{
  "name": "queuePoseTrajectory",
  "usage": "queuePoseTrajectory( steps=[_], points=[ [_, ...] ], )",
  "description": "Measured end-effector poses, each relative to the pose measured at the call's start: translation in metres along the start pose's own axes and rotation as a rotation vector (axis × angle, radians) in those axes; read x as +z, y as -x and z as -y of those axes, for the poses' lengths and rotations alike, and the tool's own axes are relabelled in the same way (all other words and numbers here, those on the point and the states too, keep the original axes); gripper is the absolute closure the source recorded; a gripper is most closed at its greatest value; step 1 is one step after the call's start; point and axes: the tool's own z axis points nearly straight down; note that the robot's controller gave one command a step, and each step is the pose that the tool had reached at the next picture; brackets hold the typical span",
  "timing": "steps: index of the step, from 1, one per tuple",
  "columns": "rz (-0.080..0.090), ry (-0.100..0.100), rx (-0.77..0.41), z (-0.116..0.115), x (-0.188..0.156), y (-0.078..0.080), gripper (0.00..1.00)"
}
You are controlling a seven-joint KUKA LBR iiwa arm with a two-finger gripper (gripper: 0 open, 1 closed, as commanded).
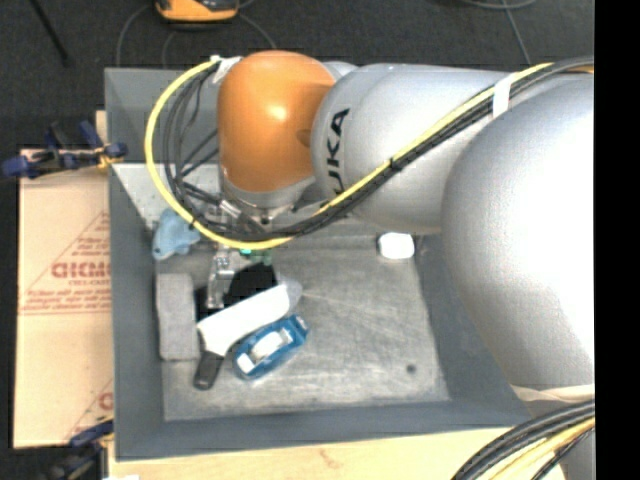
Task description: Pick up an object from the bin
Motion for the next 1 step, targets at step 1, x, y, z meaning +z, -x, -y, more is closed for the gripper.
queuePoseTrajectory(
  steps=[1],
  points=[
    [0.008,0.002,0.004,0.0009,-0.0053,0.002,0.0]
  ],
)
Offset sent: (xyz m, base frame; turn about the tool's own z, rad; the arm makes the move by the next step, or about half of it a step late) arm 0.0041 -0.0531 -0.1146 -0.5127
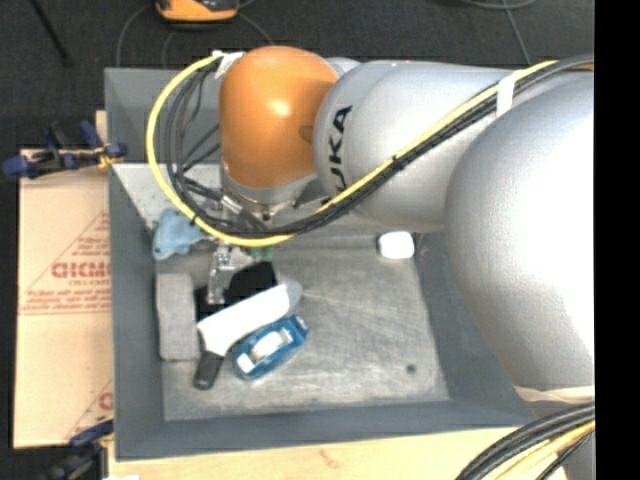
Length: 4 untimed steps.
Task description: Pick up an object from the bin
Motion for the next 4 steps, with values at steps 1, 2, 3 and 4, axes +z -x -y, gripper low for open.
queuePoseTrajectory(
  steps=[1,2,3,4],
  points=[
    [0.008,0.001,-0.181,0.015,0.036,0.002,0.0],
    [-0.004,-0.001,-0.274,0.06,0.048,0.003,0.0],
    [0.001,-0.001,-0.265,0.065,0.041,0.005,0.0],
    [0.009,-0.001,-0.308,0.065,0.055,0.007,0.0]
  ],
)
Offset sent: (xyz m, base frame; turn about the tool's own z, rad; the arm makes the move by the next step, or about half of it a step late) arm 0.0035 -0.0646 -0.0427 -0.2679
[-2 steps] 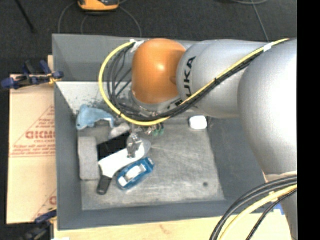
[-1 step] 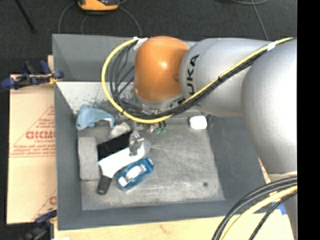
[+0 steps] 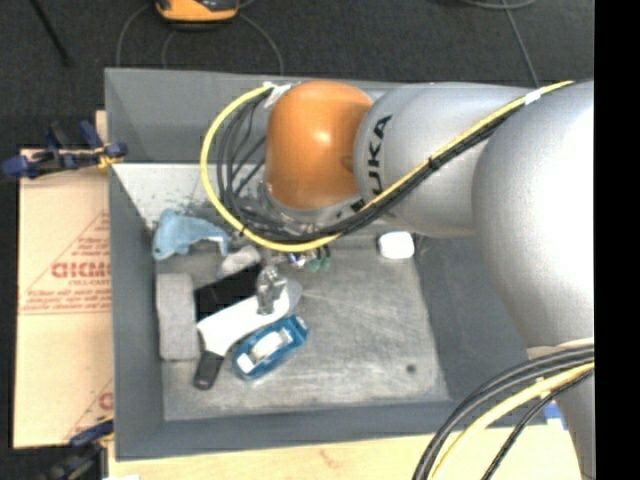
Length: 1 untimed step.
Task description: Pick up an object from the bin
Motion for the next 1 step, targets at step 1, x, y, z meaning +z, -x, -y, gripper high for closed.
queuePoseTrajectory(
  steps=[1],
  points=[
    [0.001,0.002,-0.264,0.0016,0.056,0.0064,1.0]
  ],
)
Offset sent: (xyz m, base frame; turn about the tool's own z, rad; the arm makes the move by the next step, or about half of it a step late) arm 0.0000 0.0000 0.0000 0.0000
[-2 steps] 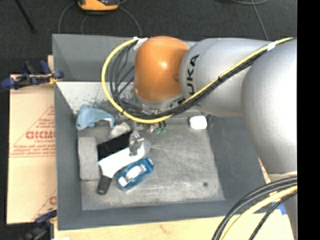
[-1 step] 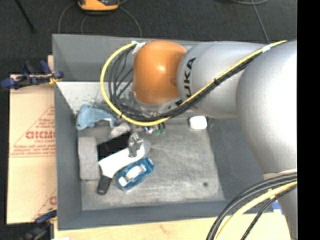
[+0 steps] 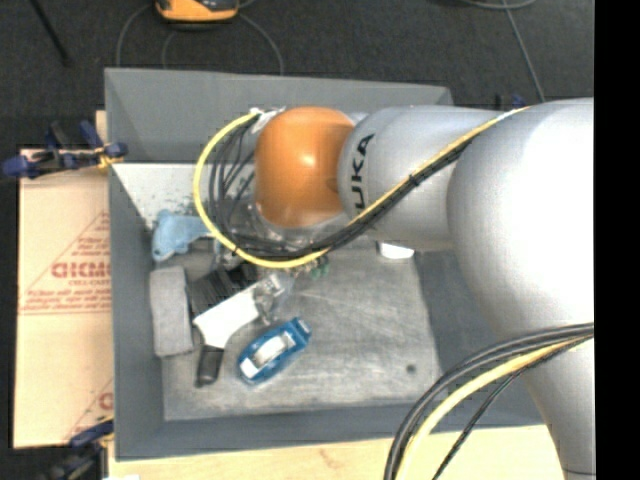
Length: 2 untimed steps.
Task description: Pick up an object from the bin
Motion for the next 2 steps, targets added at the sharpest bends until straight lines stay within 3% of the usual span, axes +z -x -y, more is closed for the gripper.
queuePoseTrajectory(
  steps=[2],
  points=[
    [0.0,0.001,0.001,-0.0003,-0.0018,-0.0005,1.0]
  ],
)
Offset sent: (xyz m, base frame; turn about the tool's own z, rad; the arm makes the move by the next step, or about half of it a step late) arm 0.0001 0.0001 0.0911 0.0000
